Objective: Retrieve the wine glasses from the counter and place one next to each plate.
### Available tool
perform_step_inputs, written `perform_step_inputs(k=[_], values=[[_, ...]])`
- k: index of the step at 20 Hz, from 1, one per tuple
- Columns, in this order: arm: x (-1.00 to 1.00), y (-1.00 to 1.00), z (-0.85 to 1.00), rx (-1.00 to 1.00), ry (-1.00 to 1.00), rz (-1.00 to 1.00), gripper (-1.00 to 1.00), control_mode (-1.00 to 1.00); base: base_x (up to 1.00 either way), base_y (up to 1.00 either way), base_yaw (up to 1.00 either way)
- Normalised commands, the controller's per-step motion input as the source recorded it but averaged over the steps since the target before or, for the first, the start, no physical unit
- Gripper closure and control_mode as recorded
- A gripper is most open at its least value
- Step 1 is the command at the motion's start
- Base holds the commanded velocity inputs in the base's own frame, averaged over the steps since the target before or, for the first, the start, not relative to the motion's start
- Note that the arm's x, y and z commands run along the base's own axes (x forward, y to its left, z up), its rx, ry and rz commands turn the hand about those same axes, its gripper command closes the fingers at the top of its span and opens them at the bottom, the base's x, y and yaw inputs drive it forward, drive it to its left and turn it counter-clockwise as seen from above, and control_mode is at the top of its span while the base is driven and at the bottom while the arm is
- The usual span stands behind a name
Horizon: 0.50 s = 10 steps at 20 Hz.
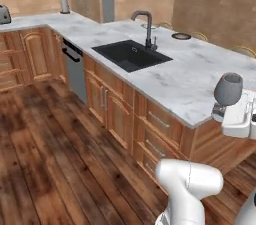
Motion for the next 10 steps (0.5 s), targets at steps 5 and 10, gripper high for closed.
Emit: perform_step_inputs(k=[5, 10], values=[[0.00, 0.00, 0.00, 0.00, 0.00, 0.00, 1.00, 1.00, -0.79, -1.00, 0.64], [0.00, 0.00, 0.00, 0.00, 0.00, 0.00, 1.00, 1.00, -0.74, -1.00, 0.62]])
